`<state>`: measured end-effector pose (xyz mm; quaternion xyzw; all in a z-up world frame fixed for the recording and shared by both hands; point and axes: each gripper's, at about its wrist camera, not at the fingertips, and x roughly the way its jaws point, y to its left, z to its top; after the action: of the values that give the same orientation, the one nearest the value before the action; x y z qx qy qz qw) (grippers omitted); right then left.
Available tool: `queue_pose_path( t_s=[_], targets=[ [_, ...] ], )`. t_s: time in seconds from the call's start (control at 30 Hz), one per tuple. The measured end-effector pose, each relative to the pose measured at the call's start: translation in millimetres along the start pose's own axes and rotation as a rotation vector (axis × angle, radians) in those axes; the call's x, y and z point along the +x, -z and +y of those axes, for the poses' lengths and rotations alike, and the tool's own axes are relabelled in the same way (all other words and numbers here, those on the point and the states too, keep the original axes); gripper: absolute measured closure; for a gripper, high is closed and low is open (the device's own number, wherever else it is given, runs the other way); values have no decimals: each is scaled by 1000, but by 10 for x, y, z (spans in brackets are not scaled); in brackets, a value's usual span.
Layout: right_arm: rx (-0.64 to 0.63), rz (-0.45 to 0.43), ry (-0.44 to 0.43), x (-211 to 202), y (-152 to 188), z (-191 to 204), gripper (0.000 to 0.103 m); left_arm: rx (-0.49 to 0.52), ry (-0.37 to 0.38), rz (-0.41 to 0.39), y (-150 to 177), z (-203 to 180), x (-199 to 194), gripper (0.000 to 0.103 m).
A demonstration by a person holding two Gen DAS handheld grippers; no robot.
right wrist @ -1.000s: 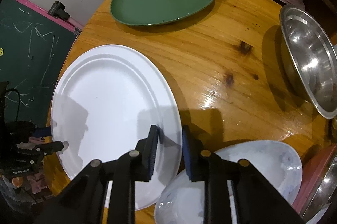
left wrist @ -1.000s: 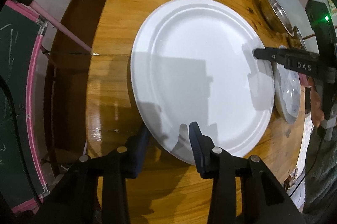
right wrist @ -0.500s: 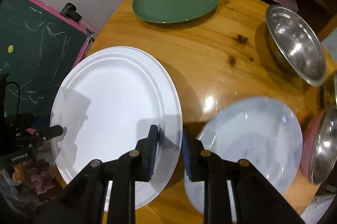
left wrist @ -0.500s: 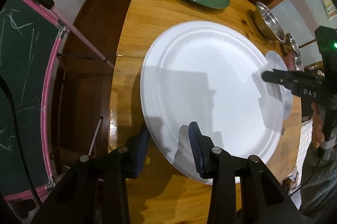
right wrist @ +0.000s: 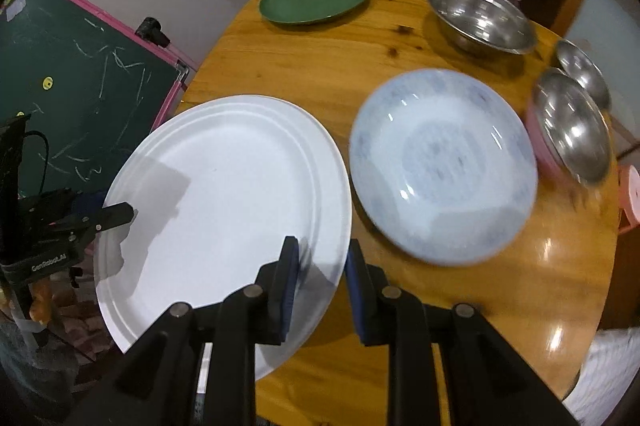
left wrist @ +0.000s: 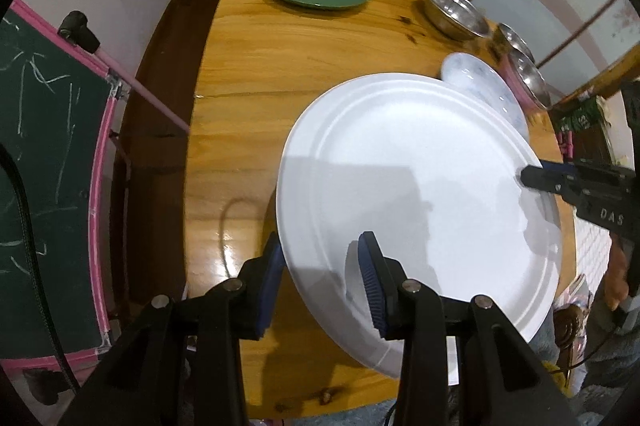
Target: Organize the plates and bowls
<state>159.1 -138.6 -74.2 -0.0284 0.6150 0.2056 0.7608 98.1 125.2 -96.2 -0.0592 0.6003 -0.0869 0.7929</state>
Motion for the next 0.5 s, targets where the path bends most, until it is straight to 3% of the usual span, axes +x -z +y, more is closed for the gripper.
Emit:
queue_pose_path(
  t_s=[0.17, 0.3, 0.5],
  targets=[
    [66, -47, 6, -42, 457, -47, 80, -9, 14, -20, 253, -108, 122, 67],
    [74, -92, 63, 34, 821, -24, 79, -30, 15, -27, 383, -137, 253, 67],
    [102, -94, 57, 111, 1020, -54, 79, -29, -31, -38, 477, -213, 409, 67]
  ],
)
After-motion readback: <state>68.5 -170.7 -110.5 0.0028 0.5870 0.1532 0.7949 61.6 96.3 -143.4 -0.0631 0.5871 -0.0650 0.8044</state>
